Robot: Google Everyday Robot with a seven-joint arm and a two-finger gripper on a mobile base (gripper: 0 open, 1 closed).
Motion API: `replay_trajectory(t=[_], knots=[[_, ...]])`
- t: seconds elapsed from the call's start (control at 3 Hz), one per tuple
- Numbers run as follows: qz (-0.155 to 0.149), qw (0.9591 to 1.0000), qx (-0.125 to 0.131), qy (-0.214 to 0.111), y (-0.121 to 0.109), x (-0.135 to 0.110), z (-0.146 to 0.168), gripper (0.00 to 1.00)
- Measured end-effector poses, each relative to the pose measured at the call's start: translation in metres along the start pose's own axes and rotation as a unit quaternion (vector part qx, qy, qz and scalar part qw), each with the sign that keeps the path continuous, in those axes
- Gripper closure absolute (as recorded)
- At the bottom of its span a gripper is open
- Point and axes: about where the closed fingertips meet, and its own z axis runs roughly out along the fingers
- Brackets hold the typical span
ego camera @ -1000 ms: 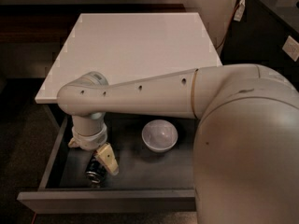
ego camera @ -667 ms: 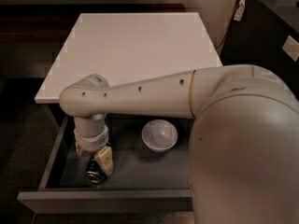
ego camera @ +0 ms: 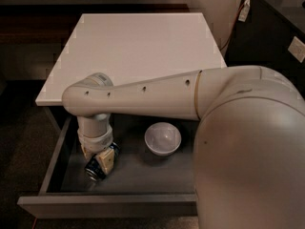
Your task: Pick pepsi can from top drawer and place on counter
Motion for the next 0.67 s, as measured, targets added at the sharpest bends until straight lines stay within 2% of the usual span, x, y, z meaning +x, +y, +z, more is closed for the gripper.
replay_trajectory(t=[0.33,0.67], knots=[[0.026,0.9994,0.019,-0.009,0.007,-0.004,-0.038,1.0],[0.044,0.9981,0.035,-0.025,0.014,-0.012,-0.067,1.0]])
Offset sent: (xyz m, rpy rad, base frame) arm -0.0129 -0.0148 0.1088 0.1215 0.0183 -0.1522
